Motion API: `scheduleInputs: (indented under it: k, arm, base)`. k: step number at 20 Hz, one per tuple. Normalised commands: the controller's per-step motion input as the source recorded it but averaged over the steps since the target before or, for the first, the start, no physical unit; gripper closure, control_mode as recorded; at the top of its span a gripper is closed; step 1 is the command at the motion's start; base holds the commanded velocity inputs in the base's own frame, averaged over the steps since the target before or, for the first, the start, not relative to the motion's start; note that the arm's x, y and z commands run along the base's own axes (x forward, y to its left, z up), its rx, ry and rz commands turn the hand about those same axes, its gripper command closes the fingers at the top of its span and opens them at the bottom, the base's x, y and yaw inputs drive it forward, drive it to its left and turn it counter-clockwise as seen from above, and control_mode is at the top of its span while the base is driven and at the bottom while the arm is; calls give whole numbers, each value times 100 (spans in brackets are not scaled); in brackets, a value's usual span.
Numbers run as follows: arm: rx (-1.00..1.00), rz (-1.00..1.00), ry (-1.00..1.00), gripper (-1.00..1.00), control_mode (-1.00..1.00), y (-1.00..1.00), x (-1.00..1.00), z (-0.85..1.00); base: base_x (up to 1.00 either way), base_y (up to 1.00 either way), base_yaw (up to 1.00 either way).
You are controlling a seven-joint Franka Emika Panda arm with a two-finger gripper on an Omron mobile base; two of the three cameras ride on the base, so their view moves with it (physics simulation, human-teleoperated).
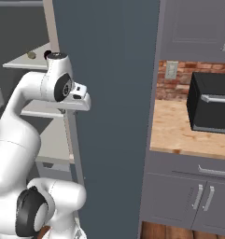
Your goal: Take the garlic and eggplant from the highest rack and move them to the second highest rack where the lemon wedge and potato are located, to maximize freezer space. Close the freezer door after rearranging.
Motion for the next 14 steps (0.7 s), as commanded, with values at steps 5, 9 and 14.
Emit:
scheduleInputs:
  k: [5,9,14]
  arm:
    - [0,0,-8,-100,-100,4,-13,14]
    - [0,0,-25,-100,-100,0,-47,62]
    - [0,0,-33,-100,-100,0,-52,53]
  base:
    - [0,0,0]
    - [0,0,0]
    - [0,0,0]
